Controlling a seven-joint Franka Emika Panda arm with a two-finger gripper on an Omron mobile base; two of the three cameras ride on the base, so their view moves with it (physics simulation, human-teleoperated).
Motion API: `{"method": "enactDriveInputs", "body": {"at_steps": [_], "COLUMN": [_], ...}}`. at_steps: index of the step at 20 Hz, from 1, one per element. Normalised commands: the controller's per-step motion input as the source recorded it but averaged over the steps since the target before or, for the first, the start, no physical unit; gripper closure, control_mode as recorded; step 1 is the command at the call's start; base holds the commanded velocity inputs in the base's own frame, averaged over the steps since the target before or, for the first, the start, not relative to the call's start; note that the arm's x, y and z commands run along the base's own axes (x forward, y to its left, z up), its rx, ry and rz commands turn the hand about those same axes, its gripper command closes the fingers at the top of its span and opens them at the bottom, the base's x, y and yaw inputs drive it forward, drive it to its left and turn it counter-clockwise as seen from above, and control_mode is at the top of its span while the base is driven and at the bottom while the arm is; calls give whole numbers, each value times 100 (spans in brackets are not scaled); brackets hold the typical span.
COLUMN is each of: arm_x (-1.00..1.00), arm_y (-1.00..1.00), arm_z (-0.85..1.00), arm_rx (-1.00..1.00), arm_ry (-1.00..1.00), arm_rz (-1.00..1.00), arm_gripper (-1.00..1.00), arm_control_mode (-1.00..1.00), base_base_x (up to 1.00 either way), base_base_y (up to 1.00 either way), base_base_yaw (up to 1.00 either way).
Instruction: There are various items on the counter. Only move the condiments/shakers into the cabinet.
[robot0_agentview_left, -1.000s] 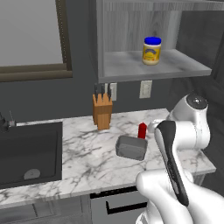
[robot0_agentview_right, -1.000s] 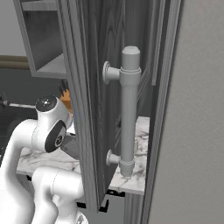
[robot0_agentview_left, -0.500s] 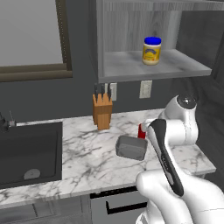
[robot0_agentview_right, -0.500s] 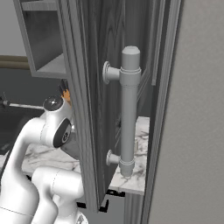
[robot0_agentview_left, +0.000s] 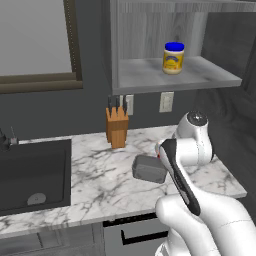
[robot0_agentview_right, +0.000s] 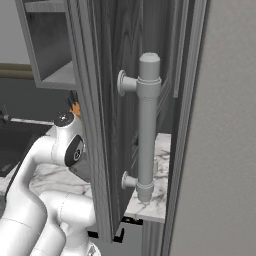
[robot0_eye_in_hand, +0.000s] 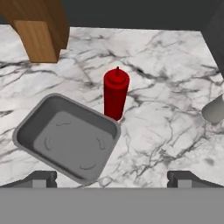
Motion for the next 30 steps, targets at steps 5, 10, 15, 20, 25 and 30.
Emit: {"method": "enactDriveInputs", "body": {"at_steps": [5,10,15,20,25,30], "arm_x": [2,14,17,7,6,23], "arm_y": [0,0,0,0,0,0], "arm_z": [-44,-19,-2,0,0,-2], "arm_rx": [-2,0,2,4,1,0], "arm_ry": [0,0,0,0,0,0], "arm_rz": [0,0,0,0,0,0], "arm_gripper": [-100,-100,-100,-100,-100,-100], "arm_control_mode": [-100,-100,-100,-100,-100,-100], "base_base_x": [0,0,0,0,0,0], "base_base_y": [0,0,0,0,0,0], "base_base_yaw": [0,0,0,0,0,0]}}
